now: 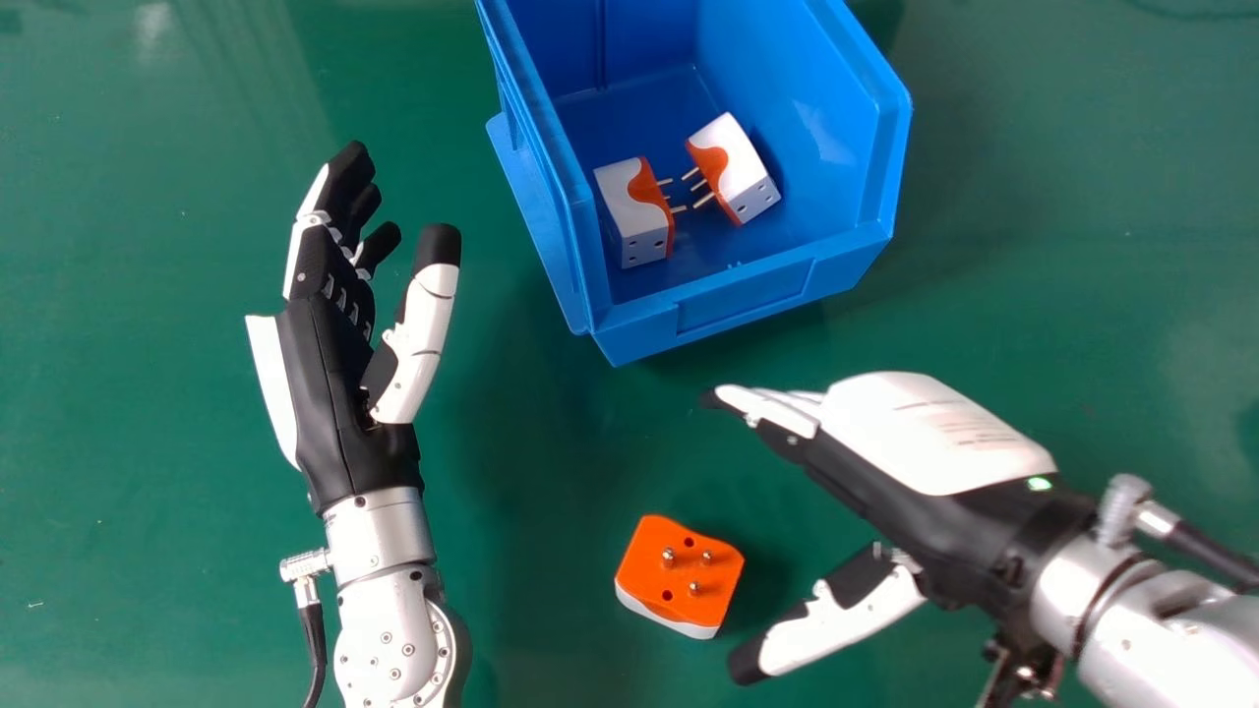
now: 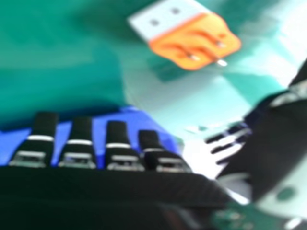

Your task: Pick all objects and put in blue box

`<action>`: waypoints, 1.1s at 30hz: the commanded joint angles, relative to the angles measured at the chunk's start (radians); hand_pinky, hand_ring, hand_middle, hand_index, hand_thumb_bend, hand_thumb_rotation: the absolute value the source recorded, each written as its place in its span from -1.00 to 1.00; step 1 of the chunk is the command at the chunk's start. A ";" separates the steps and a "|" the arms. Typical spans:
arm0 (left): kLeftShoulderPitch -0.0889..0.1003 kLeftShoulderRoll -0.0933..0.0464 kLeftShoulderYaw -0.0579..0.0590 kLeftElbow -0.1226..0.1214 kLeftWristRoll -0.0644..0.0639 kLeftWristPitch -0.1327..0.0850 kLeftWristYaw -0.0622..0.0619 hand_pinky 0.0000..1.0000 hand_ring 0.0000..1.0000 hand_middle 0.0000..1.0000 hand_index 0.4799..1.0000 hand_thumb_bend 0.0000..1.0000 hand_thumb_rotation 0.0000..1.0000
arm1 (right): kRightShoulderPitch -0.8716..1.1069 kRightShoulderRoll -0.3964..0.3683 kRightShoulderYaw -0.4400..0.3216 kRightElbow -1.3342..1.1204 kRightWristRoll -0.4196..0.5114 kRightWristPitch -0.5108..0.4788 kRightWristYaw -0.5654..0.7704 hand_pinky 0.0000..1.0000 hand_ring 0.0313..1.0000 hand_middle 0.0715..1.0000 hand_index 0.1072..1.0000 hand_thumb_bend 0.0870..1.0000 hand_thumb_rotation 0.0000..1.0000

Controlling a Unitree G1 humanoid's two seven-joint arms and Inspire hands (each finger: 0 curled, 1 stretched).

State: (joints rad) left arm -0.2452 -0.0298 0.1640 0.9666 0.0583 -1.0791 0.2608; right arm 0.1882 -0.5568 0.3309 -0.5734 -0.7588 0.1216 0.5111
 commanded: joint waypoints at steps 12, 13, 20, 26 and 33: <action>0.000 -0.004 -0.004 -0.016 0.000 -0.015 -0.009 0.65 0.75 0.75 0.32 0.43 0.06 | -0.006 0.084 0.116 0.009 -0.266 -0.044 -0.051 0.40 0.67 0.73 0.74 0.64 0.10; 0.001 -0.004 -0.004 -0.016 0.000 -0.014 -0.009 0.65 0.75 0.75 0.32 0.43 0.06 | -0.007 0.087 0.122 0.016 -0.281 -0.052 -0.057 0.32 0.64 0.71 0.71 0.65 0.12; 0.001 -0.003 -0.002 -0.012 -0.001 -0.019 -0.012 0.65 0.75 0.75 0.33 0.43 0.05 | -0.015 0.107 0.134 0.050 -0.317 -0.069 -0.053 0.23 0.60 0.69 0.70 0.65 0.15; 0.000 -0.003 -0.002 -0.009 0.006 -0.016 -0.005 0.65 0.76 0.75 0.32 0.43 0.05 | -0.025 0.128 0.145 0.081 -0.362 -0.072 -0.059 0.21 0.59 0.68 0.69 0.66 0.14; -0.001 -0.003 -0.003 -0.012 0.004 -0.022 -0.007 0.65 0.75 0.75 0.33 0.43 0.05 | -0.025 0.163 0.153 0.106 -0.401 -0.061 -0.068 0.16 0.53 0.62 0.63 0.63 0.05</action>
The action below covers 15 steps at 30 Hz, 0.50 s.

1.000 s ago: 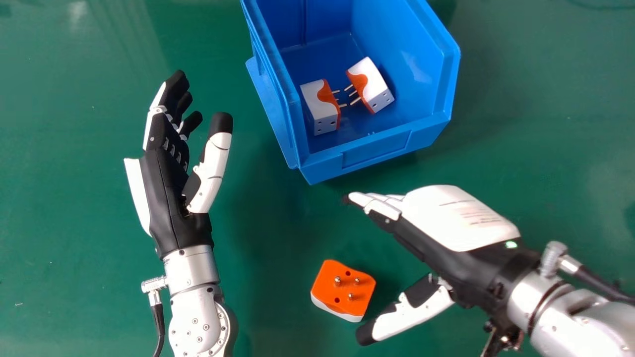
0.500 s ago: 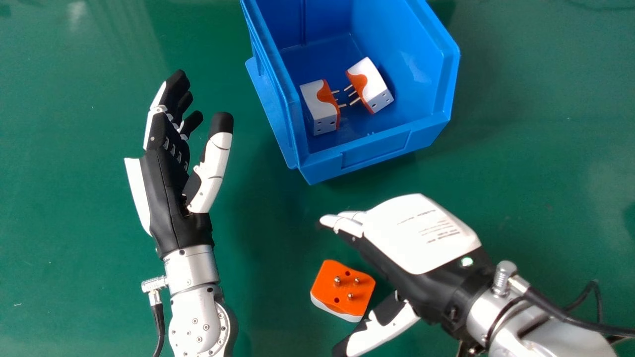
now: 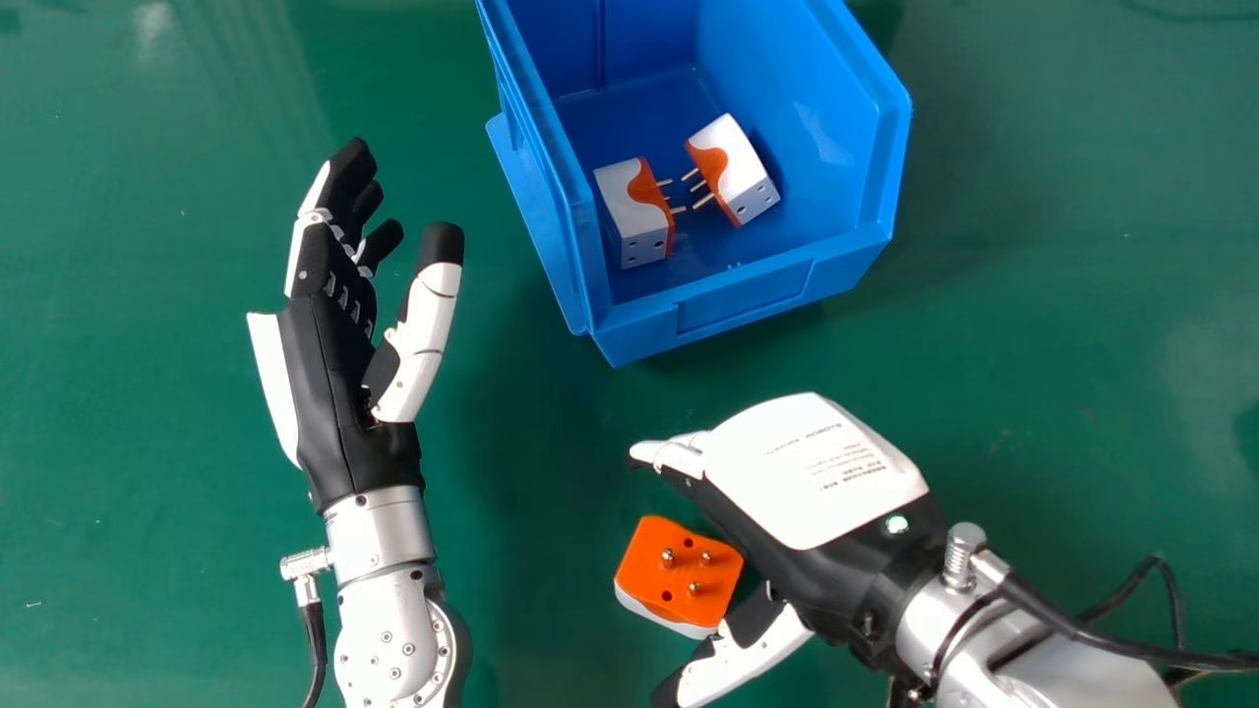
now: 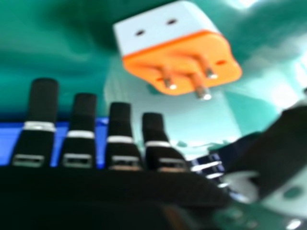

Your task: Pick all objects and put in blue box

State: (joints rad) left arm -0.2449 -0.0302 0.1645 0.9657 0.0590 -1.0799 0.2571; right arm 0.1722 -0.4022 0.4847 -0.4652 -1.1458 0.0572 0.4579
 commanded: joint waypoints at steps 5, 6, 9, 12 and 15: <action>-0.002 -0.002 -0.003 -0.008 0.001 -0.021 -0.007 0.65 0.75 0.75 0.33 0.42 0.05 | 0.002 0.029 -0.004 0.013 -0.025 0.009 -0.037 0.13 0.49 0.58 0.57 0.61 -0.02; -0.003 -0.002 -0.003 -0.008 0.001 -0.019 -0.006 0.65 0.75 0.75 0.33 0.41 0.05 | 0.003 0.034 -0.005 0.019 -0.022 0.009 -0.046 0.11 0.45 0.55 0.54 0.60 -0.07; -0.002 -0.003 -0.003 -0.011 0.001 -0.017 -0.004 0.65 0.75 0.75 0.33 0.41 0.05 | 0.002 0.044 -0.005 0.035 -0.014 0.008 -0.061 0.06 0.38 0.49 0.50 0.59 -0.13; -0.003 -0.005 -0.002 -0.010 -0.005 -0.017 -0.009 0.65 0.75 0.75 0.33 0.42 0.05 | 0.003 0.054 -0.005 0.054 -0.002 0.004 -0.091 -0.03 0.25 0.38 0.45 0.60 -0.23; -0.003 -0.003 -0.001 -0.009 -0.006 -0.020 -0.011 0.65 0.75 0.75 0.33 0.42 0.05 | 0.003 0.063 -0.006 0.068 0.016 0.003 -0.113 -0.13 0.12 0.26 0.40 0.62 -0.32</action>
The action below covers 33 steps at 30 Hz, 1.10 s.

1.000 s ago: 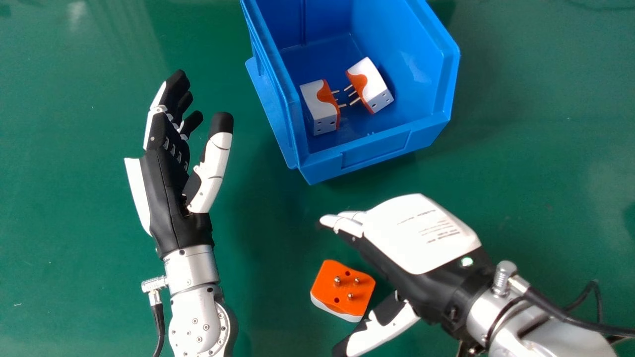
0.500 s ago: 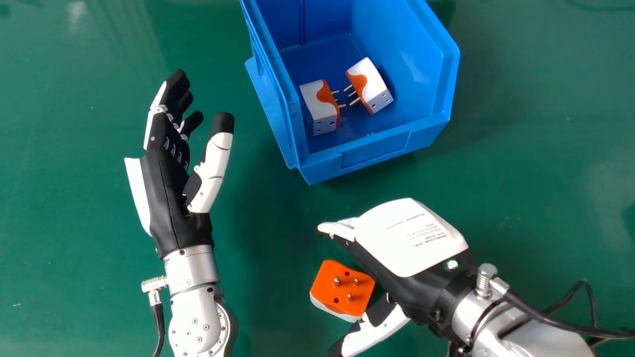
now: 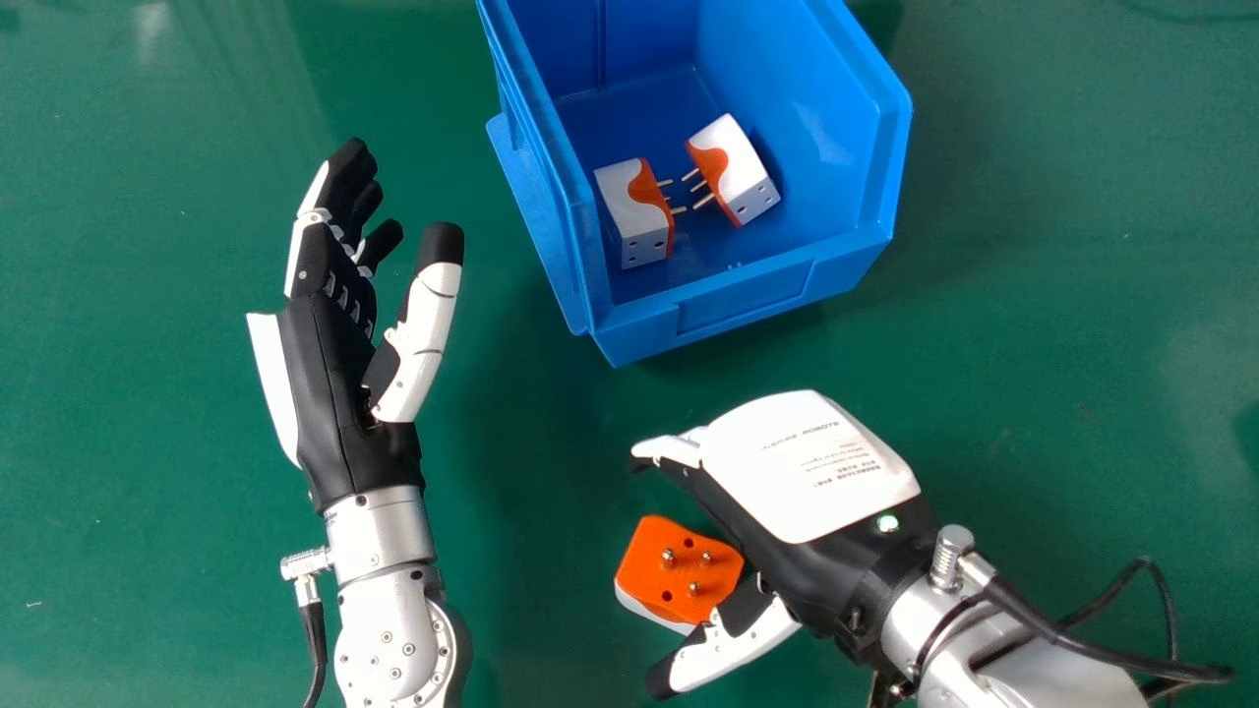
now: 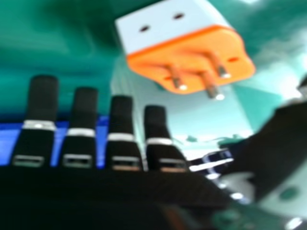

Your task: Pick all objects and put in blue box

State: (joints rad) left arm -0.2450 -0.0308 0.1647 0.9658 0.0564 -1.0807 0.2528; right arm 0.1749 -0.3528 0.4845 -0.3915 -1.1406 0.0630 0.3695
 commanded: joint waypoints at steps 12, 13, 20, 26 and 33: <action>0.001 0.000 -0.004 -0.015 0.001 -0.018 -0.008 0.65 0.75 0.75 0.33 0.42 0.06 | -0.002 0.023 0.006 0.014 -0.004 0.007 -0.036 -0.42 -0.20 -0.01 0.15 0.32 -0.70; 0.001 -0.001 -0.003 -0.016 0.000 -0.018 -0.008 0.65 0.75 0.75 0.33 0.42 0.06 | -0.002 0.023 0.007 0.015 -0.005 0.008 -0.035 -0.42 -0.20 -0.01 0.15 0.32 -0.70; -0.003 -0.004 -0.001 -0.014 -0.007 -0.015 -0.012 0.65 0.75 0.75 0.33 0.43 0.06 | -0.012 0.018 0.018 0.042 -0.007 0.007 -0.046 -0.53 -0.28 -0.11 0.05 0.13 -0.85; -0.007 -0.006 -0.001 -0.016 -0.005 -0.011 -0.011 0.65 0.76 0.75 0.32 0.43 0.06 | -0.037 0.024 0.036 0.092 -0.012 0.009 -0.068 -0.60 -0.27 -0.09 -0.02 0.06 -0.90; -0.009 -0.009 -0.001 -0.020 -0.006 -0.008 -0.011 0.65 0.76 0.75 0.33 0.44 0.06 | -0.074 0.046 0.071 0.186 -0.022 0.023 -0.118 -0.66 -0.26 -0.09 -0.07 0.02 -0.94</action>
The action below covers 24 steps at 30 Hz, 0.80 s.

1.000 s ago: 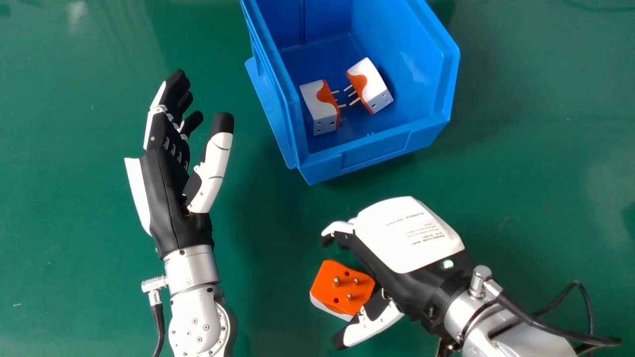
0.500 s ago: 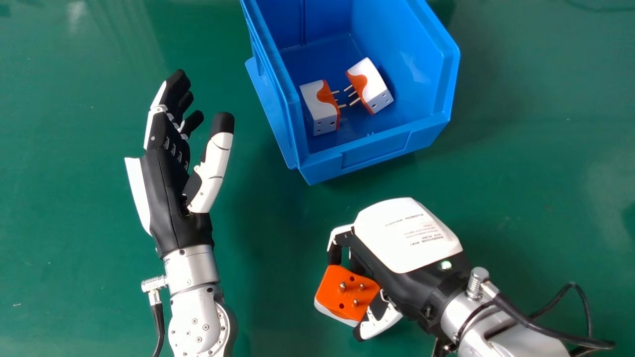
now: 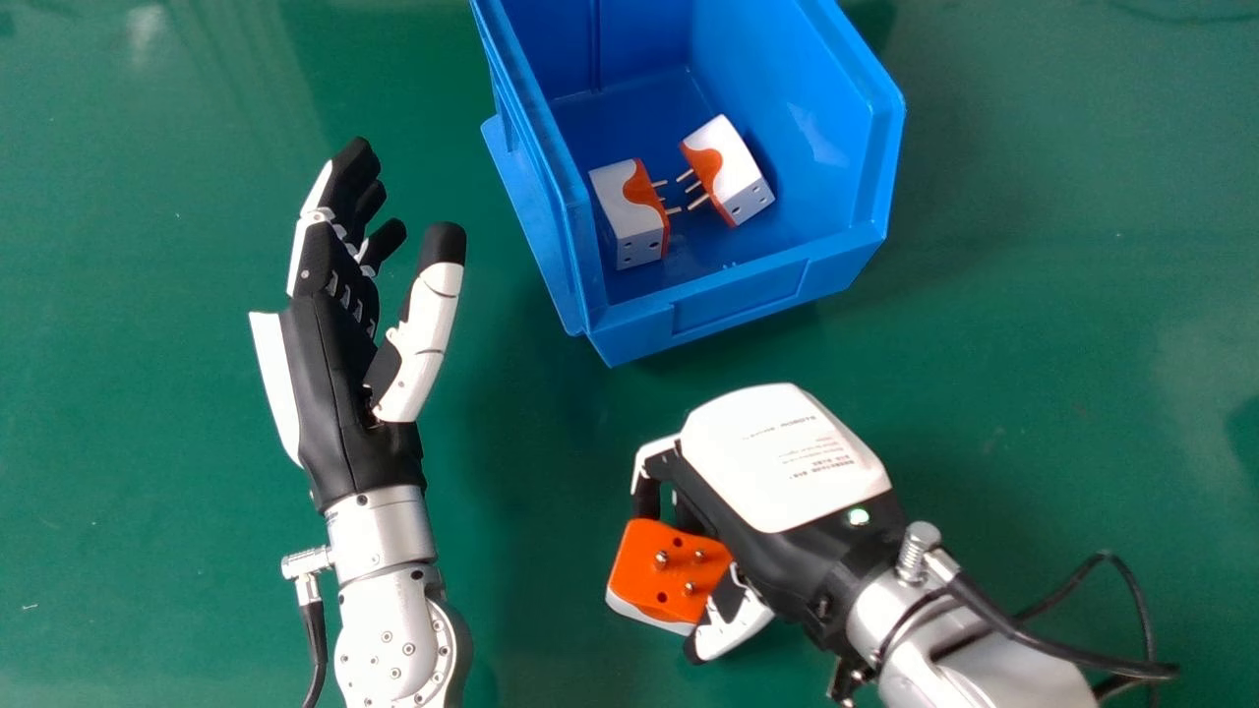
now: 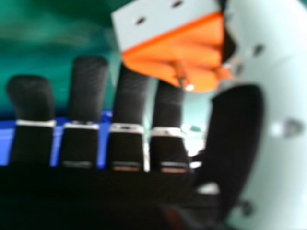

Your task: Pick all objects and put in blue box

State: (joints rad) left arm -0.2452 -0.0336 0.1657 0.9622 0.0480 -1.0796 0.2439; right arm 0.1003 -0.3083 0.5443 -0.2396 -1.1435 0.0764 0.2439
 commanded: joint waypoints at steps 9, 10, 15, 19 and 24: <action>-0.009 -0.010 -0.005 -0.021 0.009 -0.007 0.007 0.64 0.75 0.75 0.32 0.44 0.06 | -0.024 0.002 0.035 0.090 -0.017 0.013 -0.039 -0.74 -0.40 -0.10 -0.11 -0.01 -0.97; -0.009 -0.010 -0.005 -0.021 0.008 -0.007 0.006 0.64 0.75 0.75 0.32 0.44 0.06 | -0.025 0.001 0.037 0.093 -0.020 0.014 -0.045 -0.74 -0.40 -0.10 -0.11 -0.01 -0.97; -0.009 -0.011 -0.005 -0.023 0.010 -0.008 0.007 0.65 0.75 0.75 0.33 0.44 0.06 | -0.026 -0.002 0.036 0.095 -0.002 0.012 -0.055 -0.77 -0.51 -0.12 -0.13 -0.02 -0.98; -0.009 -0.013 -0.005 -0.025 0.007 -0.005 0.005 0.64 0.75 0.75 0.33 0.45 0.06 | -0.023 -0.007 0.031 0.092 0.017 0.000 -0.075 -0.80 -0.58 -0.13 -0.14 -0.03 -0.99; -0.009 -0.012 -0.005 -0.023 0.008 -0.008 0.005 0.65 0.75 0.75 0.33 0.44 0.06 | -0.020 -0.015 0.026 0.097 0.054 -0.024 -0.112 -0.81 -0.62 -0.13 -0.15 -0.03 -0.99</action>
State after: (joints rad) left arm -0.2453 -0.0430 0.1651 0.9568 0.0479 -1.0789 0.2464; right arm 0.0650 -0.3167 0.5730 -0.1547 -1.0966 0.0573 0.1405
